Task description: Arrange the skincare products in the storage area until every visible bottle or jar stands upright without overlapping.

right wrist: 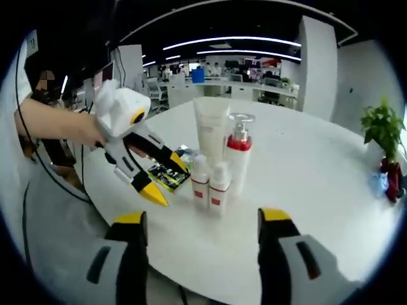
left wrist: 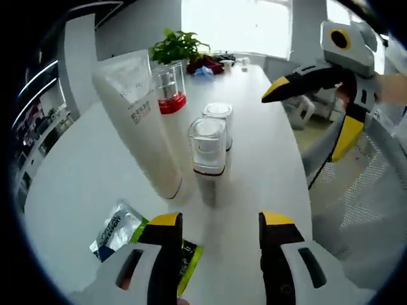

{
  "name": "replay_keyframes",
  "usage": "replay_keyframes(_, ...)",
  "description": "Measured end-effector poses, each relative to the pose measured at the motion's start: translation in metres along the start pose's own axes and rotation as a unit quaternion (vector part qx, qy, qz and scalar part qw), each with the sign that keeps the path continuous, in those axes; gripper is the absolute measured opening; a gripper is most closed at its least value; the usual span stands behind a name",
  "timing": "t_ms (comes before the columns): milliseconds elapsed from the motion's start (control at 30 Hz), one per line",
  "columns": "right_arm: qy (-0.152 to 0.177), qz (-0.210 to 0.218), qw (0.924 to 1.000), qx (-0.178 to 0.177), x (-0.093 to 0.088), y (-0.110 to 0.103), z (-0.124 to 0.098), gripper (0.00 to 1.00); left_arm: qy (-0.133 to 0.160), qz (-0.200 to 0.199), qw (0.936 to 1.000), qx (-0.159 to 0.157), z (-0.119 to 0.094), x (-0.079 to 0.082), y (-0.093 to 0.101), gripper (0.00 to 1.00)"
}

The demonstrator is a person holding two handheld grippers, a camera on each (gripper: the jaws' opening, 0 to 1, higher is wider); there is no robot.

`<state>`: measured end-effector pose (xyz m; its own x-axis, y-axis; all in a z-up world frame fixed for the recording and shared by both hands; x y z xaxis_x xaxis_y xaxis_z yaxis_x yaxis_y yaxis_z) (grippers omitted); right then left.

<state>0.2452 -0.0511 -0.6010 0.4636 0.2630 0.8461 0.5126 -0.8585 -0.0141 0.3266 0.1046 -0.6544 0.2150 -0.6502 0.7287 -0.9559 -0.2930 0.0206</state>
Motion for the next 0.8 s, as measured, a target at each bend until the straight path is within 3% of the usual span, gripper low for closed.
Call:
replay_keyframes(300, 0.015, 0.007, 0.9999, 0.003, 0.003, -0.004, -0.005, 0.83, 0.01, -0.063, 0.9967, 0.05, -0.03, -0.017, -0.002, 0.54)
replay_keyframes(500, 0.024, 0.012, 0.9996, 0.009, 0.006, -0.008, -0.007, 0.9, 0.031, -0.123, 0.9879, 0.09, -0.052, -0.026, 0.002, 0.59)
replay_keyframes(800, 0.028, 0.013, 0.9993, 0.022, 0.005, -0.011, -0.01, 0.92, 0.036, -0.182, 0.9734, 0.134, -0.08, -0.053, 0.012, 0.68)
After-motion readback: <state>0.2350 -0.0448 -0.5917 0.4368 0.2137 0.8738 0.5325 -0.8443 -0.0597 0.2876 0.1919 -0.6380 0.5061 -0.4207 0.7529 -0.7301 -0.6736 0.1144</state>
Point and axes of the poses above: the point that each gripper's makers call its tool centre point, and the gripper's own axes: z roughly forward along the fingers, y roughly to its right, x roughly out of its top, the point moved 6 cm from there along -z, roughly backward along the fingers, and after that the axes turned 1 degree about z, right-handed, at the moved point
